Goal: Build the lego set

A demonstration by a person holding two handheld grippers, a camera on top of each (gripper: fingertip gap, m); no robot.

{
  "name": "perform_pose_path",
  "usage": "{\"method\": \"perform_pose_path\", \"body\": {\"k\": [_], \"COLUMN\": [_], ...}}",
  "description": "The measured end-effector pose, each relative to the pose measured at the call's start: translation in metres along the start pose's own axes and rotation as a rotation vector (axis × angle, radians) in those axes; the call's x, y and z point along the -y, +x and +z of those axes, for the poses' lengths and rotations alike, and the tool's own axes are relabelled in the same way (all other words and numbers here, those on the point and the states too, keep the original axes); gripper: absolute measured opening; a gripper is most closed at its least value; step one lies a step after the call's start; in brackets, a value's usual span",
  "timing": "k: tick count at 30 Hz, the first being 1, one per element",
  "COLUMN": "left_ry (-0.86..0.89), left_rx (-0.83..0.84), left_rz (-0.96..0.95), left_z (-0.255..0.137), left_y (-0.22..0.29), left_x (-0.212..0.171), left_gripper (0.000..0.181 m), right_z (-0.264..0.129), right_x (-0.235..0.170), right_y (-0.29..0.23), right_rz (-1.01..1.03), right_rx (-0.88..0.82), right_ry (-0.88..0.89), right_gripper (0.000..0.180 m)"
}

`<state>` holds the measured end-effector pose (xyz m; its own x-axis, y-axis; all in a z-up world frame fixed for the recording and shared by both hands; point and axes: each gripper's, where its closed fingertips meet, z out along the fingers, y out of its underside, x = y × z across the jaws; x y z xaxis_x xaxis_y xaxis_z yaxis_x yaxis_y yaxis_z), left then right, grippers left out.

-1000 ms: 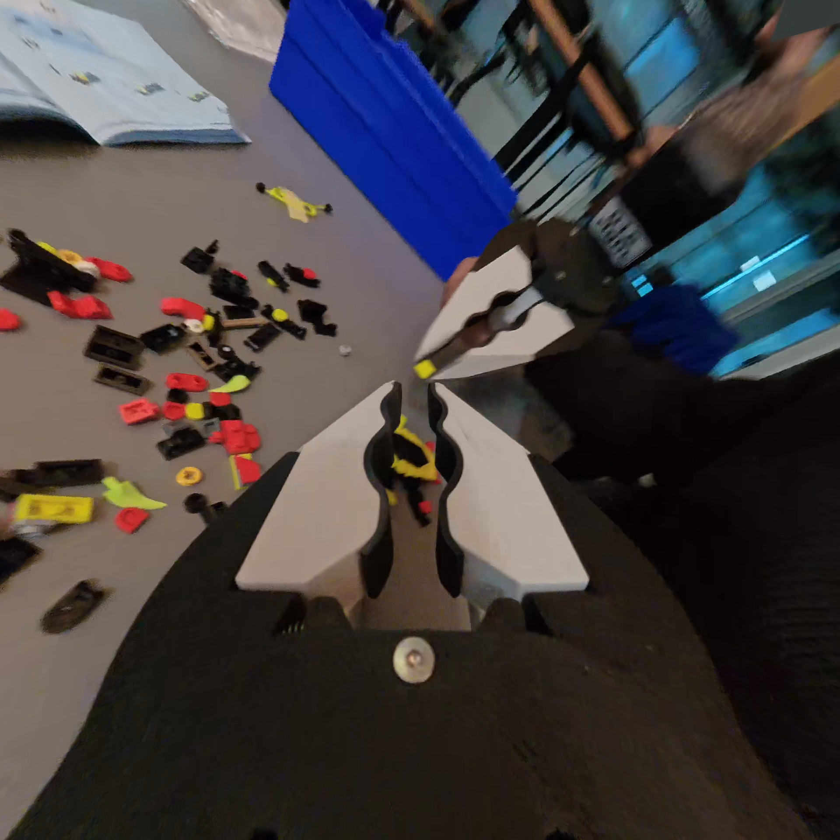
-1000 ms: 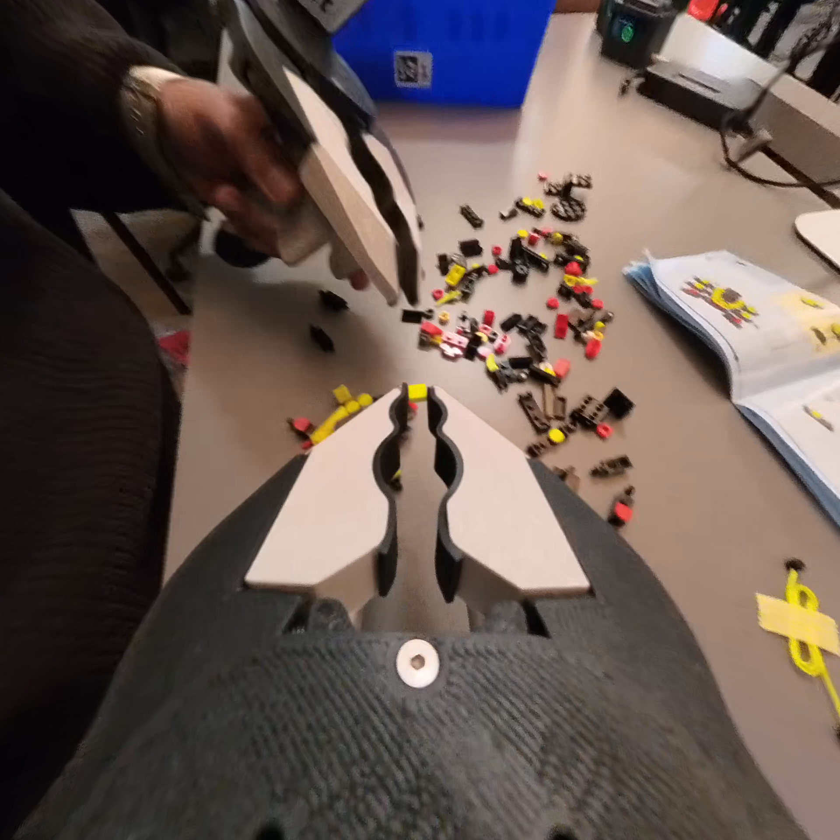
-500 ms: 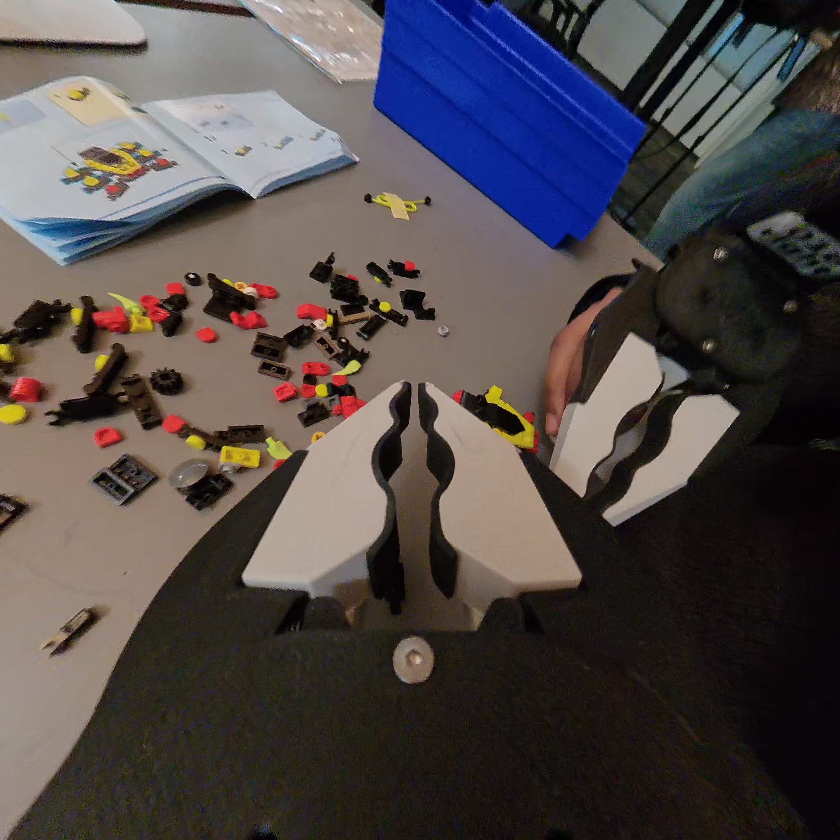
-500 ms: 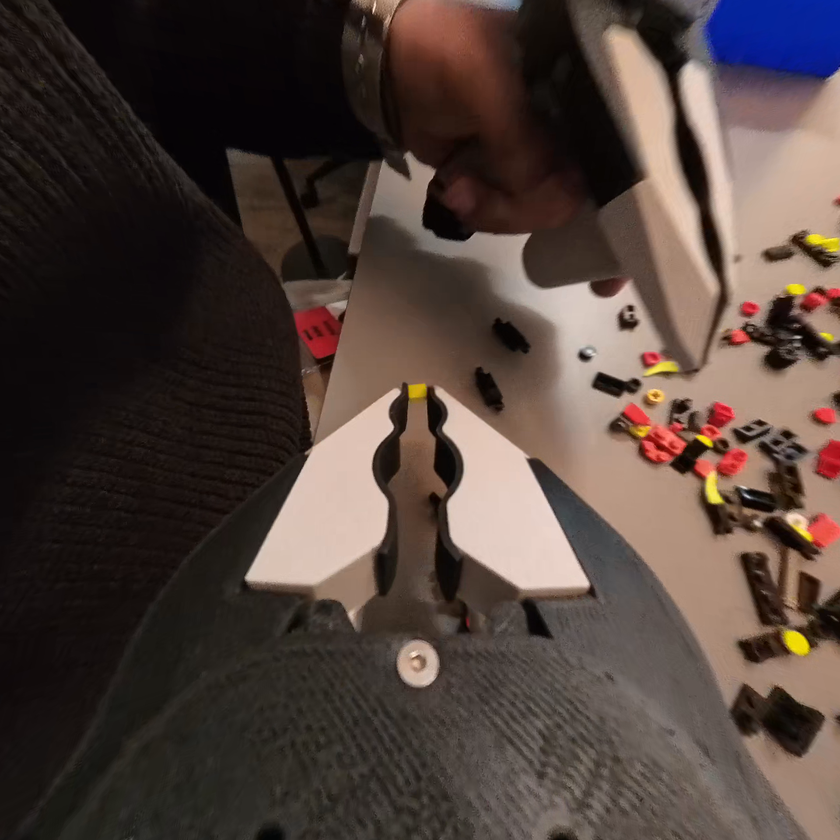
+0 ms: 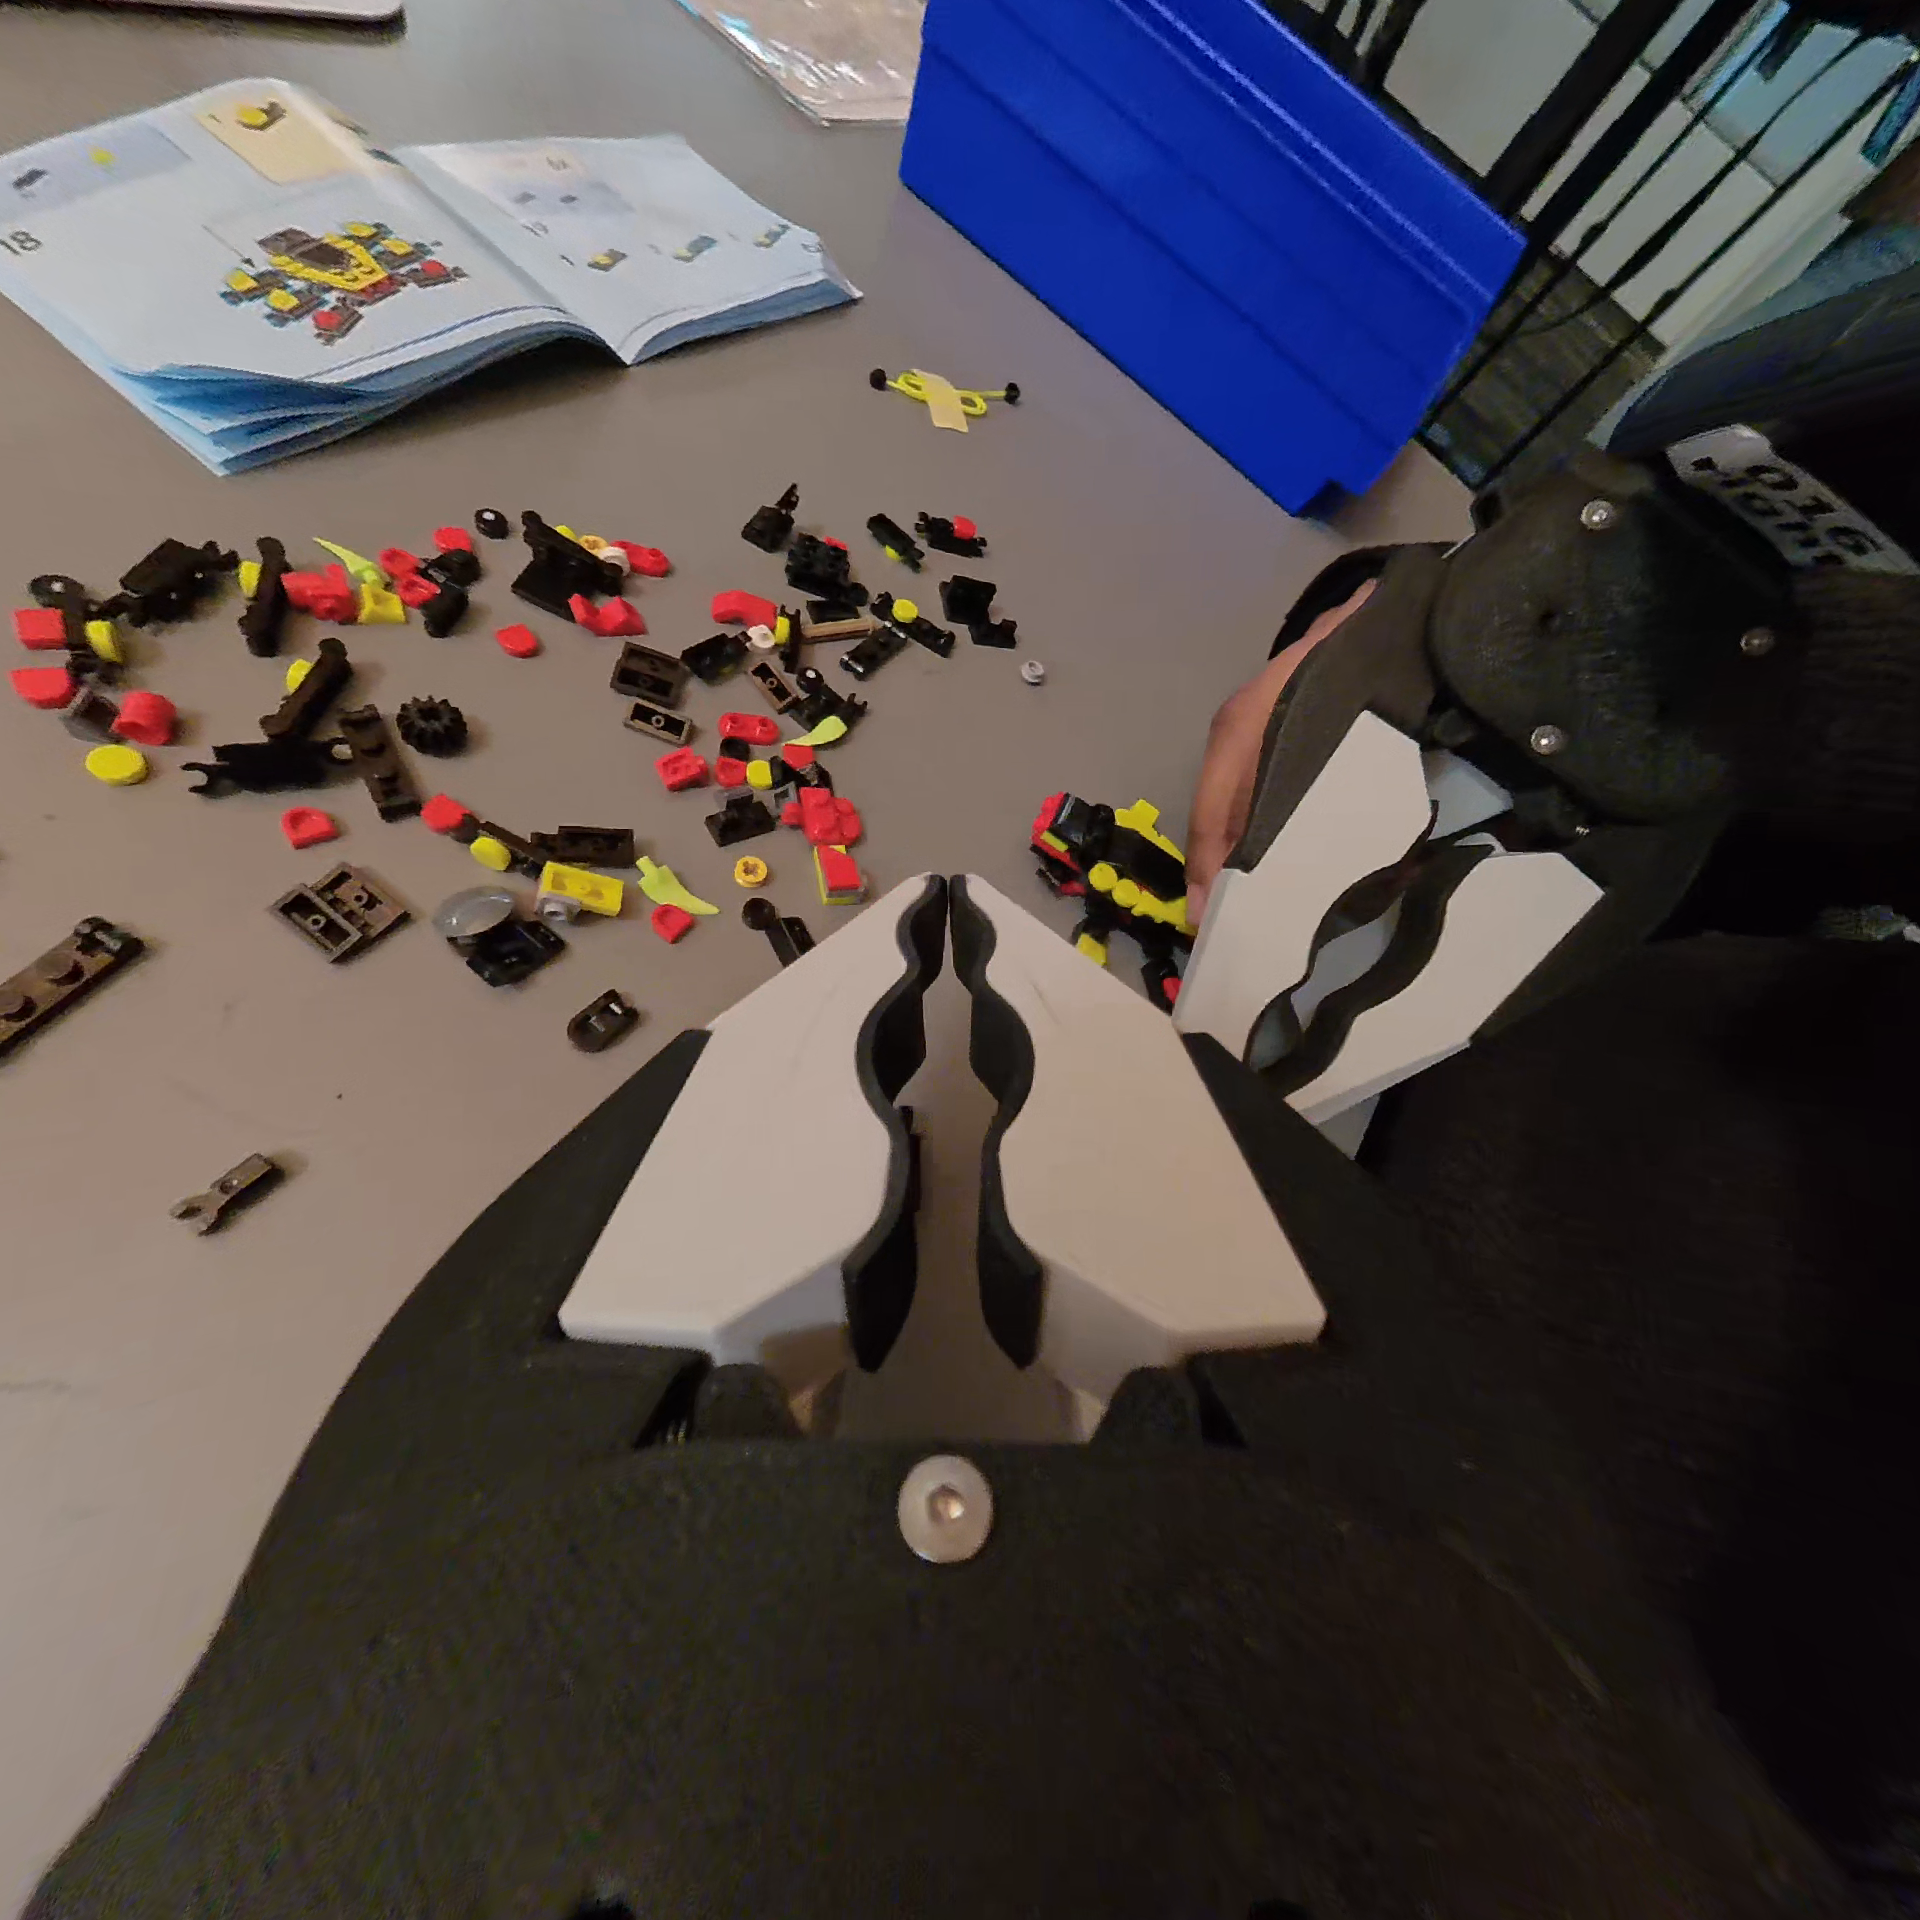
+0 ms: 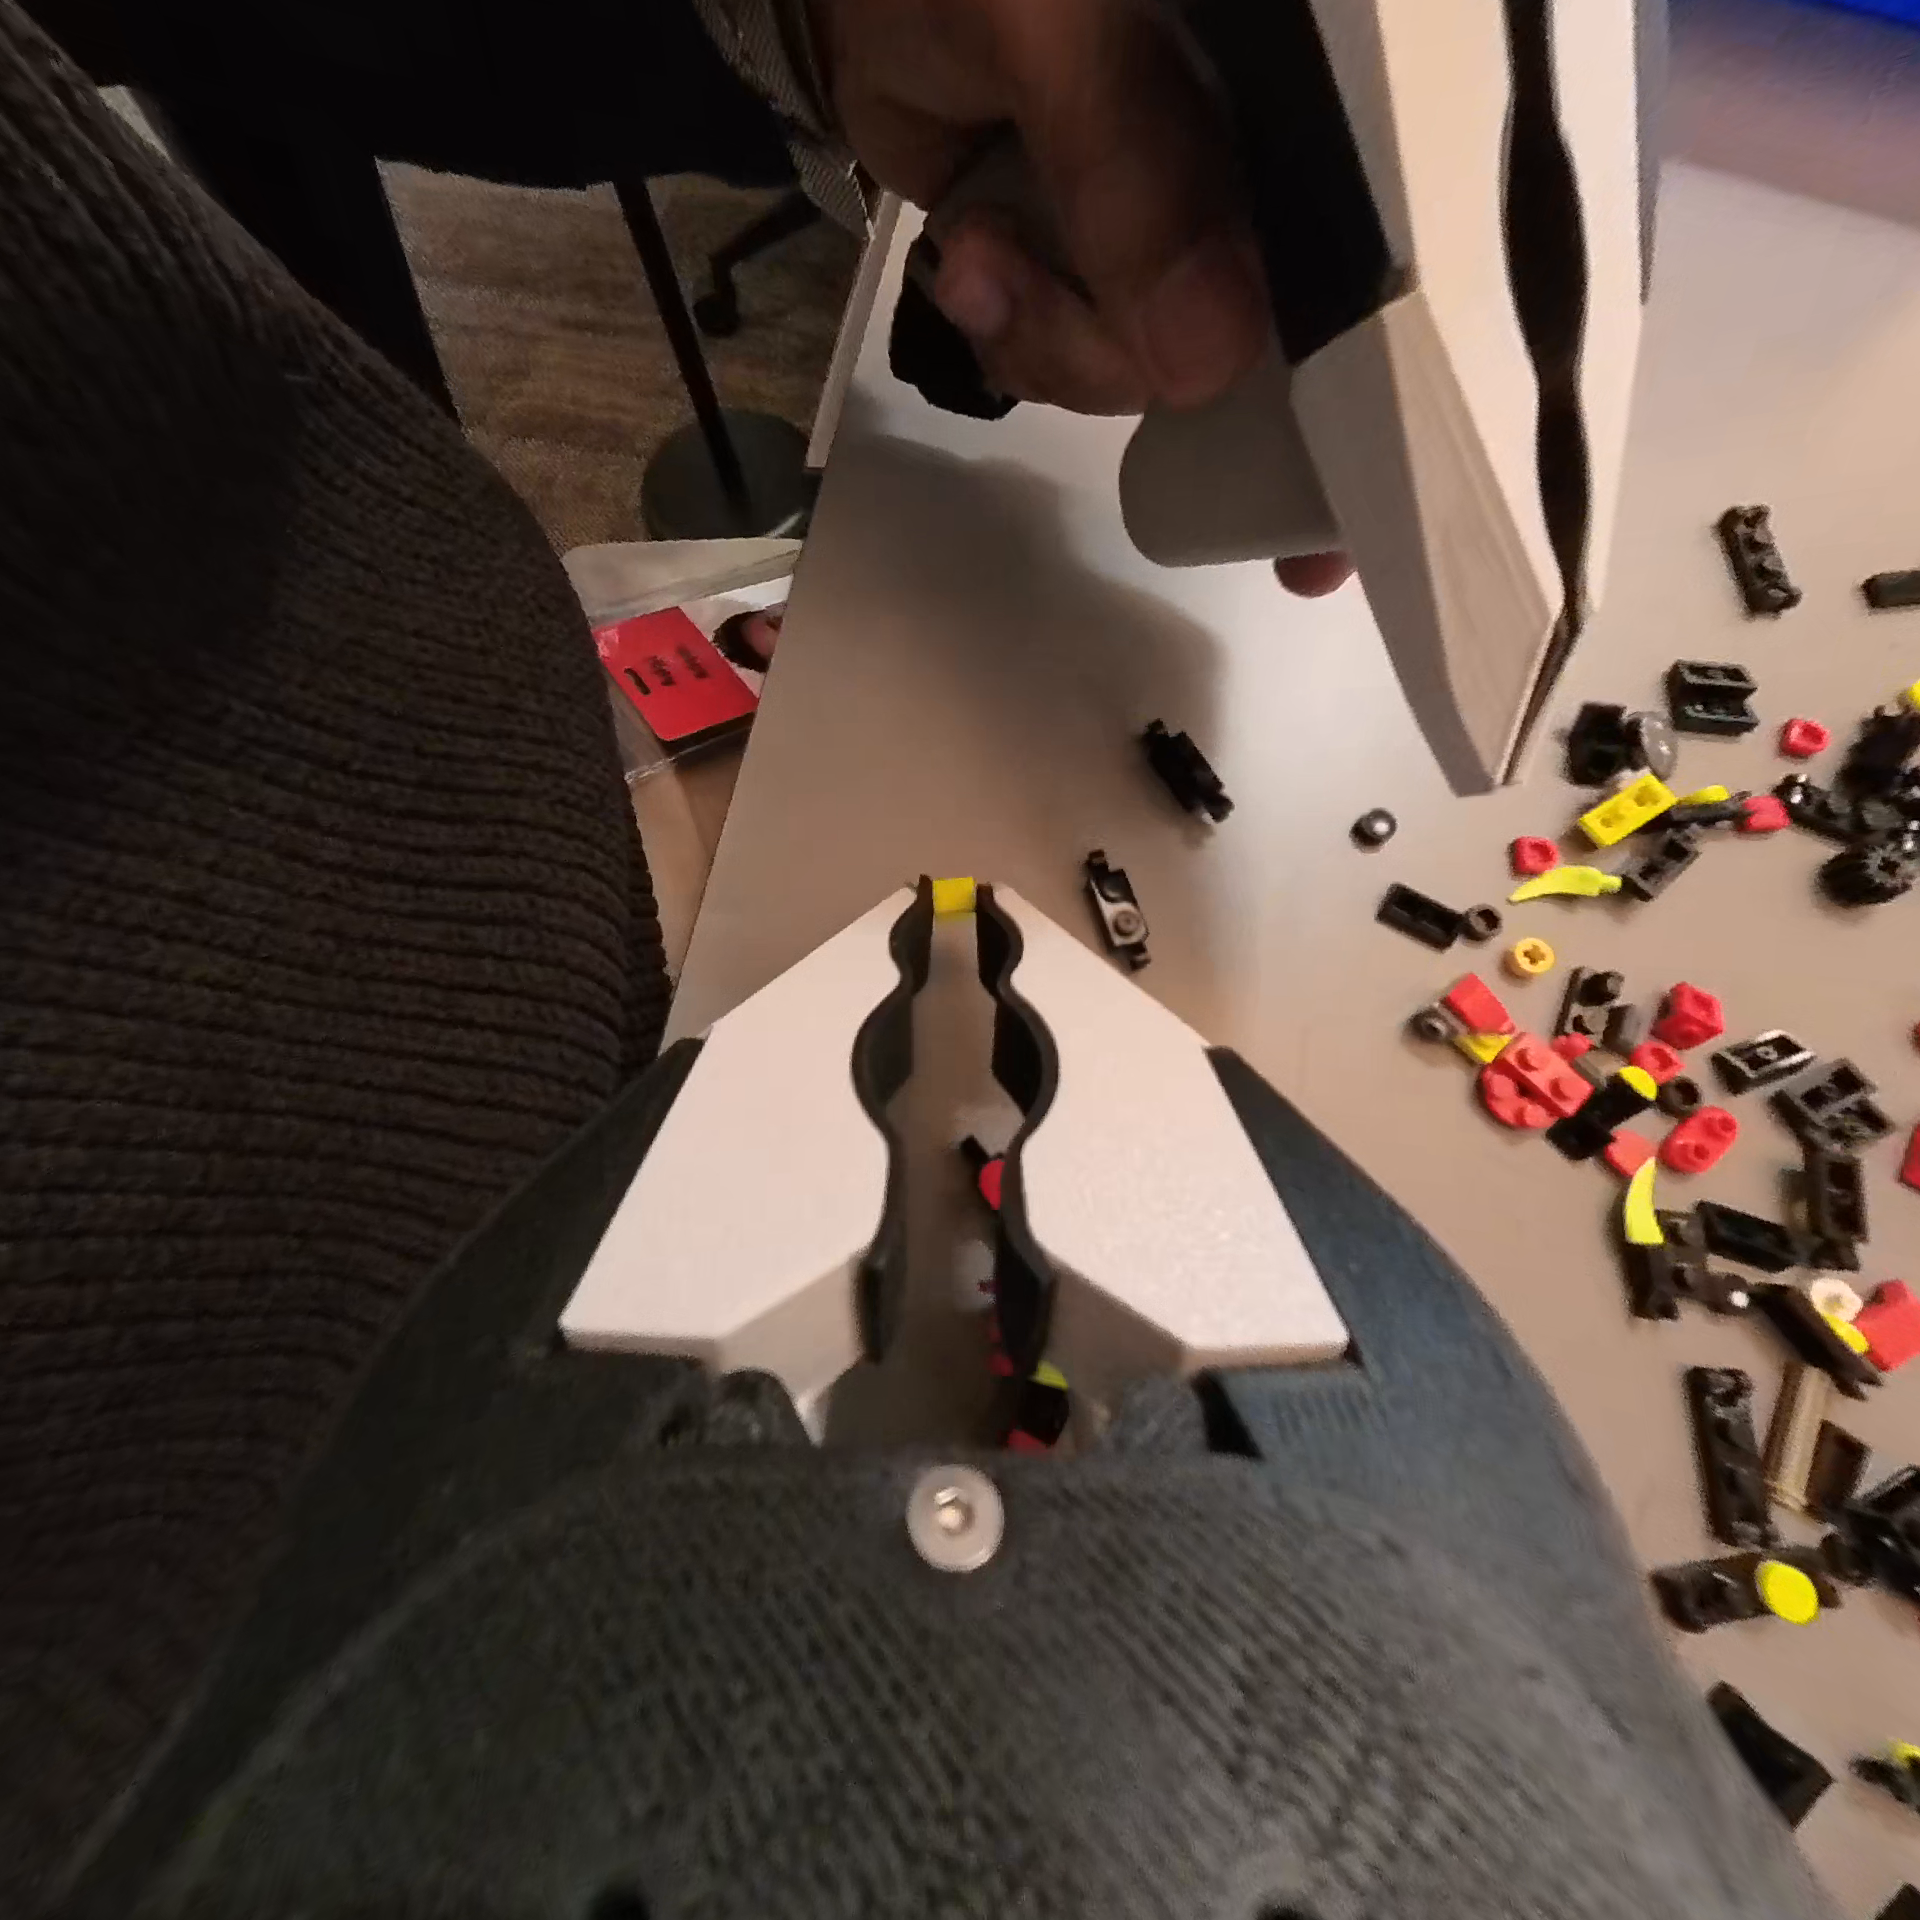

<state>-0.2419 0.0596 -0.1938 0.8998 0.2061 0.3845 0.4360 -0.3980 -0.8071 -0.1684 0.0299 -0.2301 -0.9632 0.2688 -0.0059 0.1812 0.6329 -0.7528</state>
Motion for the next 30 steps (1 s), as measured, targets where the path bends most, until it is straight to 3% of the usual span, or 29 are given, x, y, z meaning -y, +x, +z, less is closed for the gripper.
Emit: {"method": "perform_pose_path", "body": {"k": [7,30], "left_ry": [-0.003,-0.013], "left_rx": [0.013,-0.037], "left_rz": [-0.01,0.011], "left_z": [0.001,0.023], "left_y": [-0.004,0.0], "left_x": [-0.003,0.007], "left_gripper": [0.0,0.0], "right_z": [0.004,0.007], "right_x": [0.015,-0.003], "right_y": [-0.018,-0.009], "right_rz": [0.015,0.059], "right_rx": [0.063,-0.074], "right_ry": [0.045,-0.038], "right_gripper": [0.007,0.007]}}
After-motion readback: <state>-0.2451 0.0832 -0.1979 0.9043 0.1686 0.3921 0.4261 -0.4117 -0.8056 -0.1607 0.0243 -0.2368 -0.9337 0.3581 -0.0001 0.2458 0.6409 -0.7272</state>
